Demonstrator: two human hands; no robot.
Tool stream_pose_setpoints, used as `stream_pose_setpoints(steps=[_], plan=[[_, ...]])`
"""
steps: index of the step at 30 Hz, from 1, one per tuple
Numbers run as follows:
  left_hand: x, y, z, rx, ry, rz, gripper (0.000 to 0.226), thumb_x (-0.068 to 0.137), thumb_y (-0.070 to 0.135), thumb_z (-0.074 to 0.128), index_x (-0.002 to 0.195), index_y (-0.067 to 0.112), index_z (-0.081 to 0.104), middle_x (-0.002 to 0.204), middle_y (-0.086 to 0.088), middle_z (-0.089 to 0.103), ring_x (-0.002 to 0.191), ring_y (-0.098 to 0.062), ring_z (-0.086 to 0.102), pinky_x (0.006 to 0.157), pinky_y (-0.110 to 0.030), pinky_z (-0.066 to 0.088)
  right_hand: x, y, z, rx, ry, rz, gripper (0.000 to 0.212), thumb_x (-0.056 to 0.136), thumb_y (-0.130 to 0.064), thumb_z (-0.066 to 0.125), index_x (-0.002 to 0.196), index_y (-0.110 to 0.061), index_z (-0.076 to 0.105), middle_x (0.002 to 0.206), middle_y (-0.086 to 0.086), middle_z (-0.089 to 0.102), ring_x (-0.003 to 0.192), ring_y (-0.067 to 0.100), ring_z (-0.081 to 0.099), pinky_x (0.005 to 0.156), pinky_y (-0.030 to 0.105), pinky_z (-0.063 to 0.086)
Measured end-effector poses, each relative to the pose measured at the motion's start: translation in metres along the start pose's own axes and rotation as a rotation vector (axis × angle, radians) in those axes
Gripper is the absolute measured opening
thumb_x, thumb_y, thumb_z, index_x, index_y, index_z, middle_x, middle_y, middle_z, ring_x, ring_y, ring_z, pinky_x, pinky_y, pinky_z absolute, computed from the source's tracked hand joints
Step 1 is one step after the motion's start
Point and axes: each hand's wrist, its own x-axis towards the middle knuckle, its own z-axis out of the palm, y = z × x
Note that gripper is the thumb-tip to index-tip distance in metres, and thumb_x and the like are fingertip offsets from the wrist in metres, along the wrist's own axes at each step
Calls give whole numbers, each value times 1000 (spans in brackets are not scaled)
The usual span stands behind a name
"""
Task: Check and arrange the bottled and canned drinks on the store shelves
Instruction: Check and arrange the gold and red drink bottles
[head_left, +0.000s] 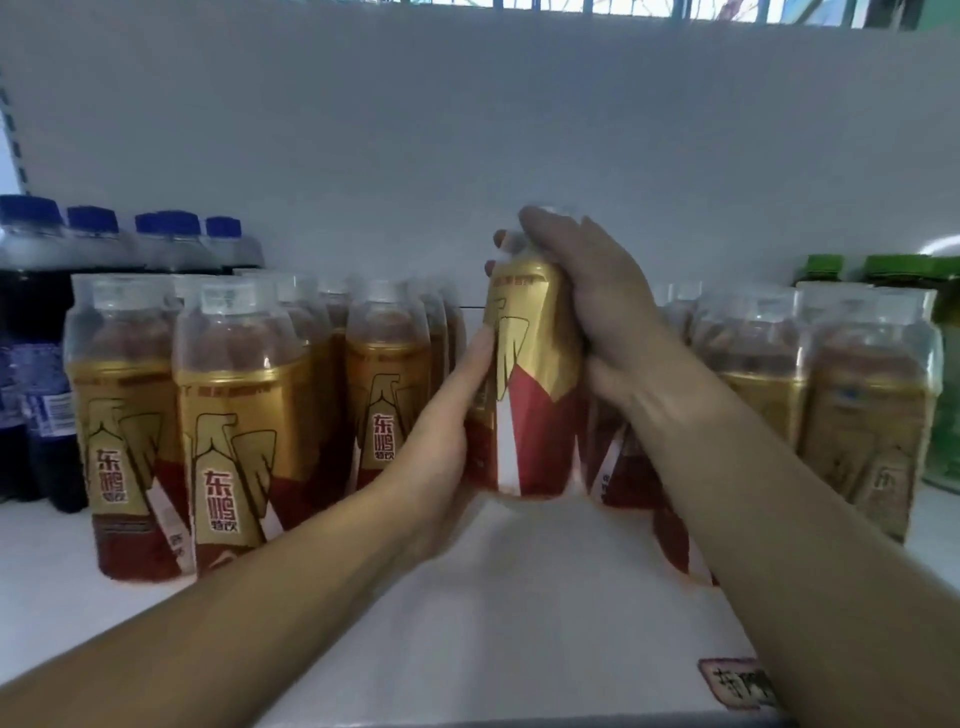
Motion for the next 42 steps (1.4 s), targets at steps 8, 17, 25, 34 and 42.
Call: stream_pose_setpoints(steps=[8, 17, 25, 34, 42], plan=[[-10, -9, 2, -284, -124, -180, 69, 83, 70, 51, 106, 8, 73, 88, -14, 70, 67, -29, 68, 58, -39, 57, -23, 2, -5, 266, -116, 195, 39, 95, -43, 64, 88, -5, 72, 87, 13, 67, 74, 24, 66, 69, 36, 59], [-11, -12, 2, -66, 65, 38, 51, 98, 60, 37, 114, 26, 72, 105, -2, 77, 94, -17, 74, 85, -40, 54, -18, 11, -4, 11, 54, 45, 63, 79, -54, 76, 123, -14, 56, 96, 1, 65, 82, 18, 68, 81, 44, 58], [-16, -15, -7, -237, -33, -181, 72, 92, 68, 35, 104, 9, 75, 102, -16, 75, 85, -34, 74, 73, -43, 58, -23, 7, 0, 291, -211, 204, 36, 94, -48, 59, 101, -14, 68, 82, 9, 67, 71, 25, 62, 78, 39, 53], [-17, -12, -4, -126, 60, -74, 65, 89, 72, 40, 111, 20, 74, 96, -6, 77, 78, -22, 75, 72, -40, 59, -23, 6, 0, 179, -125, 114, 45, 92, -48, 66, 115, -9, 63, 97, 9, 70, 84, 23, 69, 85, 41, 58], [-15, -11, 2, 13, 67, 36, 61, 97, 67, 23, 116, 31, 69, 109, 1, 76, 100, -15, 73, 91, -41, 56, -29, 10, 5, -14, 36, -22, 39, 91, -38, 73, 122, -18, 58, 93, -1, 72, 78, 11, 73, 69, 29, 58]])
